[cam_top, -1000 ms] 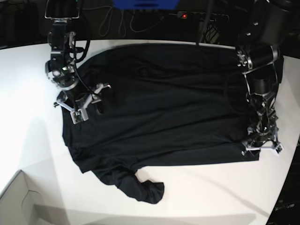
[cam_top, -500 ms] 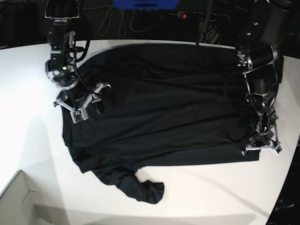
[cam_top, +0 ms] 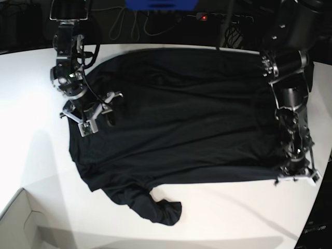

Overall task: Layout the t-shirt on the table in an organized manner, then fold the t-shirt properly
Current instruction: 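Hold shirt edges with both grippers and pull them apart to flatten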

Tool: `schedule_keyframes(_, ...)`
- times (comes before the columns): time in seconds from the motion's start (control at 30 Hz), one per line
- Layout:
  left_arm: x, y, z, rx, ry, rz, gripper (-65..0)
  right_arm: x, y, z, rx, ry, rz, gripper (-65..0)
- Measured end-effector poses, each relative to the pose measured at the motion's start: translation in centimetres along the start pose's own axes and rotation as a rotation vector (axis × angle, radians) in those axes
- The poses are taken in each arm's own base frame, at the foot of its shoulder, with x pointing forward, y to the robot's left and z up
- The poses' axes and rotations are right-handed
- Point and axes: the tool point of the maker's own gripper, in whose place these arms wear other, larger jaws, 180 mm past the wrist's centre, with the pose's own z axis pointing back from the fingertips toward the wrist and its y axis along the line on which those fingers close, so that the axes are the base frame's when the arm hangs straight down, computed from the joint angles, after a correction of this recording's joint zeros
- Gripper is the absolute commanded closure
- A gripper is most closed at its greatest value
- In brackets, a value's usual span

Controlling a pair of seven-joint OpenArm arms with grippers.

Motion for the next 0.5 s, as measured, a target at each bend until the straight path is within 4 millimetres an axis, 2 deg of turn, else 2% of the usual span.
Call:
schedule_keyframes(0.2,3.0,-3.3,-0.4,-0.045,-0.049,0.033,0.0,-0.1,0.0,0.0,0.001,0.002,0.000,-34.4)
schedule_keyframes(0.33,5.2,-4.2,-0.6,-0.057,-0.089,0.046,0.0,-0.3,0.1,0.1,0.001,0.006,-0.001,-34.4)
schedule_keyframes(0.5,5.8,-4.5,-1.0,-0.056,-0.089,0.051,-0.3,-1.1,0.3,0.7,0.003,0.020,0.001,-34.4)
